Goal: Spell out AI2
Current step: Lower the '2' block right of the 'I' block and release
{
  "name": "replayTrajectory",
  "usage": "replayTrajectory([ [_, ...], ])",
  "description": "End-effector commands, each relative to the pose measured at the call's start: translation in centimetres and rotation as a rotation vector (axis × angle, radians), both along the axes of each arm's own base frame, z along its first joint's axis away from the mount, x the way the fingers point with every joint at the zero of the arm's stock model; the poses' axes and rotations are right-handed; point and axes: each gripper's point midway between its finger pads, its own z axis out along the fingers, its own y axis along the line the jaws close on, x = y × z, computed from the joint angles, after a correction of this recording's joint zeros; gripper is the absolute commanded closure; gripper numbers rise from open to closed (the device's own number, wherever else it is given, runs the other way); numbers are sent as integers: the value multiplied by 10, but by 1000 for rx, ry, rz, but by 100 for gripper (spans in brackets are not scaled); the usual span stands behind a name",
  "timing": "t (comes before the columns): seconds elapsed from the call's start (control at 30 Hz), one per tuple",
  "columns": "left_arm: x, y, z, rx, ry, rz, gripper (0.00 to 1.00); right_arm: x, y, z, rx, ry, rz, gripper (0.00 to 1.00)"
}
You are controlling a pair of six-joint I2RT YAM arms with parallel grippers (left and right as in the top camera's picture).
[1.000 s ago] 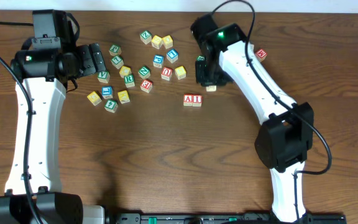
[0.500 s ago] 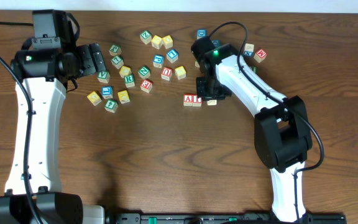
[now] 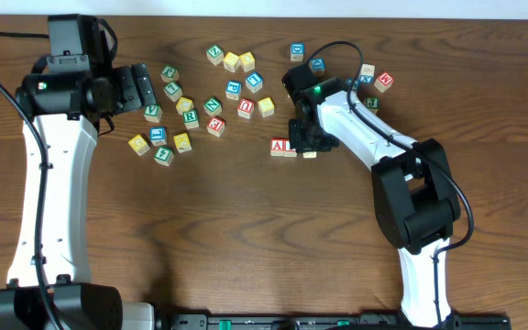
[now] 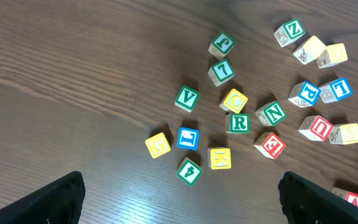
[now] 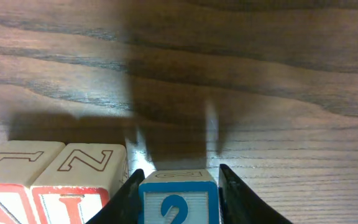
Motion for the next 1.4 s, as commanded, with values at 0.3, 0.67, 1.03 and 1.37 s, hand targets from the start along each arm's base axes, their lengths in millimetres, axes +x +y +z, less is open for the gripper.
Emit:
replayTrajectory([
  [0.3,1,3,6,7,-15,13,2,-3,5,1,-11,-10,14,62],
  [0.67,1,3,6,7,-15,13,2,9,9,30,32,-76,6,78],
  [1.03,1,3,6,7,-15,13,2,-9,-2,74,34,-78,3,64],
  [1.37,1,3,6,7,-14,13,2,-16,-6,57,12,-23,1,65],
])
